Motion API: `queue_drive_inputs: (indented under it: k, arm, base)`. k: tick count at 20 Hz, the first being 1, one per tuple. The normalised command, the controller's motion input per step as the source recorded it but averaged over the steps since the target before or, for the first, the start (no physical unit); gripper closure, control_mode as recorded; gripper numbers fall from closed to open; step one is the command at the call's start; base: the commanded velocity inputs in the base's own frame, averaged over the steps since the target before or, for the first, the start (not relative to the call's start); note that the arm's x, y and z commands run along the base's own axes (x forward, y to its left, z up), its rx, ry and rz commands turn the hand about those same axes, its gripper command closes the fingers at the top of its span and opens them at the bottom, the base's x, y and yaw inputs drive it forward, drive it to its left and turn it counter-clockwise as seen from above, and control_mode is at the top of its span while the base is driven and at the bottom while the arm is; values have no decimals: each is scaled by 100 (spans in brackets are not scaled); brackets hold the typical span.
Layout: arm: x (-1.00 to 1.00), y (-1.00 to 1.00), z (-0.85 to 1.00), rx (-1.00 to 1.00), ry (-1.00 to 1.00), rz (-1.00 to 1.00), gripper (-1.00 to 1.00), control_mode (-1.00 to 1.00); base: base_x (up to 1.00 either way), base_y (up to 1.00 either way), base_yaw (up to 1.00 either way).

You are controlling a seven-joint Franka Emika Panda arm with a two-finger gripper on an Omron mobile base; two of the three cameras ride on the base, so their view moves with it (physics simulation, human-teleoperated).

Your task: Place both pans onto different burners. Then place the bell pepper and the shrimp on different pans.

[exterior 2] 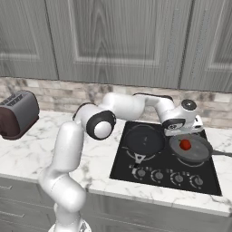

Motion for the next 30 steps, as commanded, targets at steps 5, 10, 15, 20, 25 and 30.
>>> queue_drive_inputs:
  k: [5, 10, 15, 20, 25, 30]
  arm:
    - [-9, 11, 17, 0, -3, -1, -100, -100]
    - [-22, 21, 7, 0, 0, -2, -100, -100]
    - [-26, 34, 0, 0, 0, -3, -100, -100]
    - [-24, 37, 6, 0, -3, -5, -100, -100]
    - [-24, 43, 0, 0, -1, -4, -100, -100]
    - [-15, 61, 0, 0, 0, 0, -100, -100]
  base:
    - [0, 0, 0]
    - [0, 0, 0]
    - [0, 0, 0]
    - [0, 0, 0]
    - [0, 0, 0]
    - [0, 0, 0]
